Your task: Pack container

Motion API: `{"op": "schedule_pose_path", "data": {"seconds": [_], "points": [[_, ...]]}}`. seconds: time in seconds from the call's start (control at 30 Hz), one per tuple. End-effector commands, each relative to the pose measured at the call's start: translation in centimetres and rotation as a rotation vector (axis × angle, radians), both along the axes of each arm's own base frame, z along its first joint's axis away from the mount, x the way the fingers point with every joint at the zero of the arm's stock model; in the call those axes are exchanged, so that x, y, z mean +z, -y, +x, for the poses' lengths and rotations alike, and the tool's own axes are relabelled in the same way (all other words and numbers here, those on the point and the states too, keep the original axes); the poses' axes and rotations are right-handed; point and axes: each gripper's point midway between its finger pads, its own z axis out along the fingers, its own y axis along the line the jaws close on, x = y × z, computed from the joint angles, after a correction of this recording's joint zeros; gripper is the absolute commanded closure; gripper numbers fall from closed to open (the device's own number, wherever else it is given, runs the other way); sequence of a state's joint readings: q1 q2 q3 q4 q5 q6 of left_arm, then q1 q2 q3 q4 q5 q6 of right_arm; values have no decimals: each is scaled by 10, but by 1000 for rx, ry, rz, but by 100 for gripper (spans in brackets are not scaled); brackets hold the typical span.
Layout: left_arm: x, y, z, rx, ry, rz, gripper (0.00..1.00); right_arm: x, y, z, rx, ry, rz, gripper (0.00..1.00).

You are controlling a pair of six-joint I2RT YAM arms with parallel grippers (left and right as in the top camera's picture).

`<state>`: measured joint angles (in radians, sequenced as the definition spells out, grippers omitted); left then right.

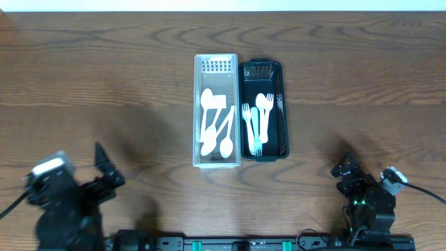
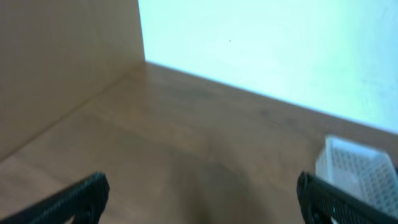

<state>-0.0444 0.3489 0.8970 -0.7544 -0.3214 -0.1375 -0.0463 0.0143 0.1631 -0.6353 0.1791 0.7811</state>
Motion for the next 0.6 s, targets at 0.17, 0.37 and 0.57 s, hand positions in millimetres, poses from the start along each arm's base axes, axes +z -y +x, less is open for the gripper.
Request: {"op": "schedule_pose_path", "data": {"seconds": [0.17, 0.37, 0.57], "points": [[-90, -2, 38, 21, -14, -6, 2, 0, 0, 0, -8, 7, 2, 1], [-127, -2, 47, 21, -57, -3, 2, 0, 0, 0, -8, 7, 2, 1], [-151, -1, 54, 22, -59, -3, 2, 0, 0, 0, -8, 7, 2, 1]]}}
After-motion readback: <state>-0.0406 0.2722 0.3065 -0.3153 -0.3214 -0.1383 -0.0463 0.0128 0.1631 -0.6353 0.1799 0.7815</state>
